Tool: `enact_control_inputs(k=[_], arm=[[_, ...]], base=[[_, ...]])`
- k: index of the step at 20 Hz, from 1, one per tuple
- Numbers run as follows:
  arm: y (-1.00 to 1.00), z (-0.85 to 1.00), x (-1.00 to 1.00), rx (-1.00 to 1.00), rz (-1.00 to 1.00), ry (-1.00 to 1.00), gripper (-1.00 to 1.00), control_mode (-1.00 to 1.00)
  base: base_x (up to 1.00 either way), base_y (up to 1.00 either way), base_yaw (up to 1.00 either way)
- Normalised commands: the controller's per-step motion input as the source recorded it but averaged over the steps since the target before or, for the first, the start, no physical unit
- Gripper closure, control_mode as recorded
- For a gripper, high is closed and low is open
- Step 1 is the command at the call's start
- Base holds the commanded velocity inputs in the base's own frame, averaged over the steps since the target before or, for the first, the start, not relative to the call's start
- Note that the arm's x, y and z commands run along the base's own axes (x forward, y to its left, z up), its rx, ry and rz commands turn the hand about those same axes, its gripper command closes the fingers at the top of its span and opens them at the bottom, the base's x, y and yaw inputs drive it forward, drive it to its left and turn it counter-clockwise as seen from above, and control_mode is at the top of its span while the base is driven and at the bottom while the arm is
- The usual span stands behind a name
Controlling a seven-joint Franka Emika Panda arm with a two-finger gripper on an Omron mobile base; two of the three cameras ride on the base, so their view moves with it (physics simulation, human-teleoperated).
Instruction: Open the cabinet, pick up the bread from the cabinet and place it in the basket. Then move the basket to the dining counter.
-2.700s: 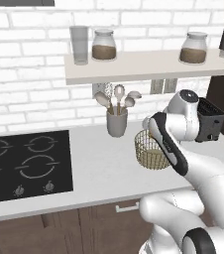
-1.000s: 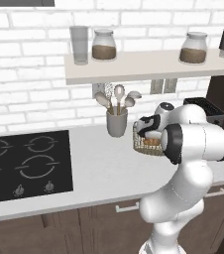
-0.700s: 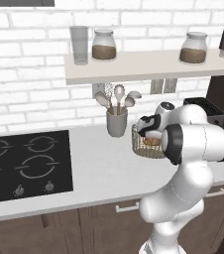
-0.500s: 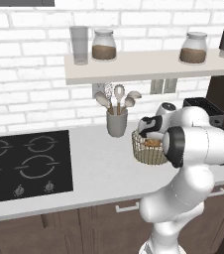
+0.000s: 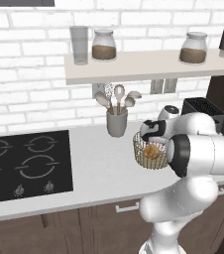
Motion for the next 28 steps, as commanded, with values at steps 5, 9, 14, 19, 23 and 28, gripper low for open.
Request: enact_control_inputs(k=[5,9,14,19,23,28], arm=[[0.00,0.31,-0.63,0.00,0.00,-0.07,-1.00,-1.00],[0.00,0.53,-0.98,-0.02,0.00,-0.12,-1.00,-1.00],[0.01,0.61,-0.63,-0.03,0.00,-0.07,-1.00,-1.00],[-0.02,0.54,-0.36,-0.01,-0.01,-0.02,-1.00,-1.00],[-0.11,0.21,0.12,0.00,-0.11,0.13,-1.00,-1.00],[-0.11,0.13,0.54,0.03,-0.04,0.26,-1.00,-1.00]], base=[[0.00,0.00,0.00],[0.00,0.00,0.00],[0.00,0.00,0.00],[0.00,0.00,0.00],[0.00,0.00,0.00],[0.00,0.00,0.00]])
